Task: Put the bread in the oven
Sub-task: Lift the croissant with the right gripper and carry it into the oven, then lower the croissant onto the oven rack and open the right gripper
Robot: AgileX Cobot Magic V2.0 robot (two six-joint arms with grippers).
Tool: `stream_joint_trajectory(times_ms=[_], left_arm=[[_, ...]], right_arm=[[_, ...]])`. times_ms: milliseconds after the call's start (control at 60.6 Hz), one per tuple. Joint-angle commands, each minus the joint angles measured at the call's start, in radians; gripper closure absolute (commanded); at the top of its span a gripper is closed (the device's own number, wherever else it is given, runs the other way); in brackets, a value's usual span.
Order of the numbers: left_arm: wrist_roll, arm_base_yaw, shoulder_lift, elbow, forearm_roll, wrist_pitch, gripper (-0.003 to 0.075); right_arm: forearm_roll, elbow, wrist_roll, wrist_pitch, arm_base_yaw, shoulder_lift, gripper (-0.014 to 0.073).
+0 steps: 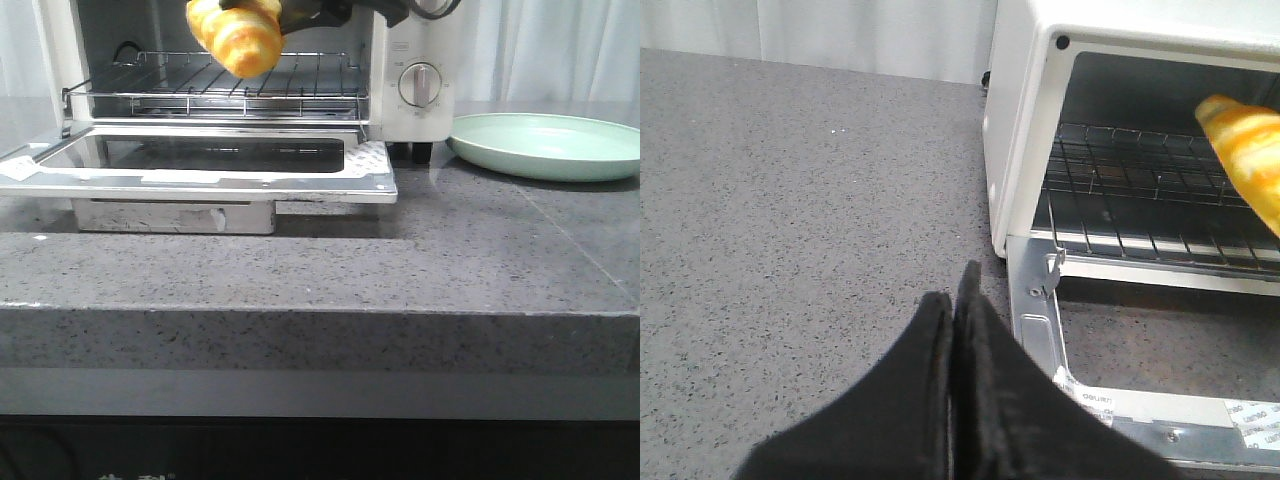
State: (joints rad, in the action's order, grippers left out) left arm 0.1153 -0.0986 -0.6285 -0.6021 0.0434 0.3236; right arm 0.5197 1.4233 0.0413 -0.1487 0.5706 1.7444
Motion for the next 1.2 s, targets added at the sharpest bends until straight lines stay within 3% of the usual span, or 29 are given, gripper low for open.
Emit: stream_joint_trajectory(times_ms=[0, 165, 445, 693, 924, 1188], left_arm=[[0.010, 0.004, 0.002, -0.026, -0.006, -0.083, 0.0741], [0.010, 0.004, 0.002, -0.026, -0.006, -0.083, 0.0741], [0.010, 0.004, 0.002, -0.026, -0.006, -0.083, 0.0741], [0.010, 0.004, 0.002, -0.026, -0.006, -0.083, 0.0741], [0.010, 0.004, 0.002, -0.026, -0.006, -0.083, 0.0741], [0.010, 0.004, 0.002, -0.026, -0.006, -0.083, 0.0741]], right_arm=[[0.012, 0.049, -0.007, 0.105, -0.013, -0.034, 0.0410], [0.013, 0.068, -0.007, 0.116, -0.023, -0.007, 0.0389], [0.013, 0.073, -0.007, 0.165, -0.023, -0.003, 0.0166], [0.013, 0.073, -0.007, 0.165, -0.024, -0.003, 0.0147], [0.013, 0.073, -0.007, 0.191, -0.024, 0.009, 0.0015], [0.013, 0.073, -0.007, 0.194, -0.024, 0.009, 0.0010]])
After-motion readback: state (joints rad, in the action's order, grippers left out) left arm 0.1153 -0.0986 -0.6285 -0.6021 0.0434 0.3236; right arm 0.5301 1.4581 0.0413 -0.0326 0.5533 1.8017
